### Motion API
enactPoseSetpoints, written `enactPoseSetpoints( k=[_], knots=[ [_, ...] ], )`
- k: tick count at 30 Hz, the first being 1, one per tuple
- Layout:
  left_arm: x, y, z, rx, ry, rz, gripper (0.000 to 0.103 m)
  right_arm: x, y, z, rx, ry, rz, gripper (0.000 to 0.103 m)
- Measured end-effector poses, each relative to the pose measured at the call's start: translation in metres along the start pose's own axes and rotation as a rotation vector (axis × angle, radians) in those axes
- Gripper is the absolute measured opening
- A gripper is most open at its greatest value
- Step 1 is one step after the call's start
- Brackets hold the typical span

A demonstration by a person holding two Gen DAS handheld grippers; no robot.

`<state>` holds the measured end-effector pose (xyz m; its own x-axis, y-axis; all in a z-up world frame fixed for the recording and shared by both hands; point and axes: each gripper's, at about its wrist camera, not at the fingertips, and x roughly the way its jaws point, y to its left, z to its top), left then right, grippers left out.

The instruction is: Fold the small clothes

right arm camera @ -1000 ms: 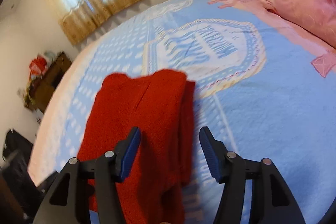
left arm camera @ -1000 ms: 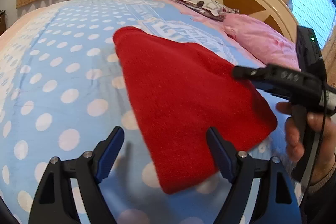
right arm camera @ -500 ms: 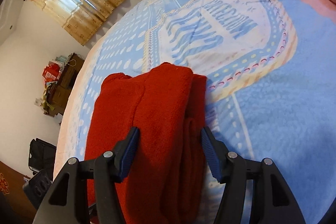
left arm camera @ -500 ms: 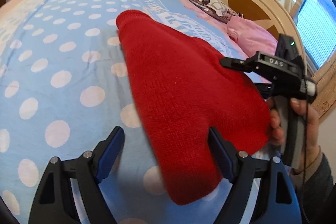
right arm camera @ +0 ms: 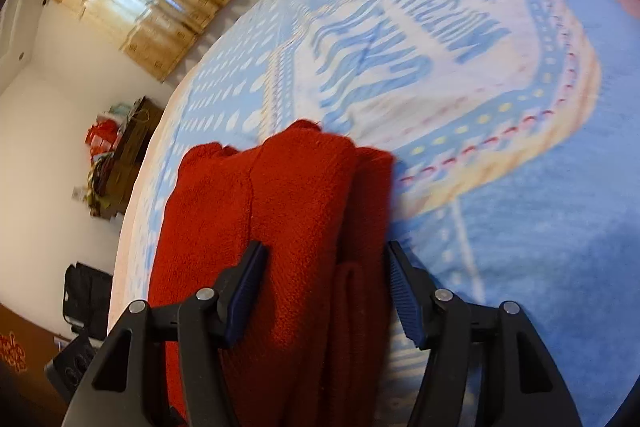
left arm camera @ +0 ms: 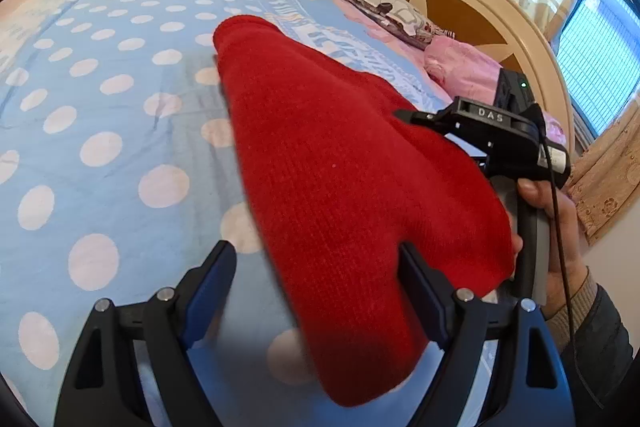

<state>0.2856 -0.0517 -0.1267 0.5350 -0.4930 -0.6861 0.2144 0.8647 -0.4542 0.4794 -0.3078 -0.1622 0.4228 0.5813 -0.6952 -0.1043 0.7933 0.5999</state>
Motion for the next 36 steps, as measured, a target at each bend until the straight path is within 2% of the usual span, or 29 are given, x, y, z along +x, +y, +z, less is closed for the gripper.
enactPoseSetpoints(
  k=[4, 7, 14, 19, 26, 36],
  knots=[
    [0.000, 0.000, 0.001, -0.004, -0.004, -0.015, 0.081, 0.001, -0.003, -0.003, 0.013, -0.002, 0.025, 0.037],
    [0.002, -0.001, 0.000, 0.005, 0.012, -0.075, 0.056, -0.001, 0.005, -0.006, -0.021, -0.022, 0.007, 0.032],
    [-0.008, -0.006, 0.002, 0.026, -0.014, -0.059, 0.036, -0.013, 0.025, -0.012, -0.093, -0.087, -0.040, 0.029],
    [-0.025, -0.008, 0.004, 0.038, -0.012, -0.025, 0.033, -0.022, 0.043, -0.025, -0.123, -0.101, -0.030, 0.029],
    [-0.050, -0.002, -0.004, 0.049, 0.001, 0.020, 0.032, -0.018, 0.076, -0.045, -0.147, -0.075, 0.032, 0.028],
    [-0.130, 0.037, -0.033, 0.023, -0.097, 0.129, 0.032, 0.013, 0.181, -0.082, -0.278, -0.001, 0.182, 0.028]
  ],
)
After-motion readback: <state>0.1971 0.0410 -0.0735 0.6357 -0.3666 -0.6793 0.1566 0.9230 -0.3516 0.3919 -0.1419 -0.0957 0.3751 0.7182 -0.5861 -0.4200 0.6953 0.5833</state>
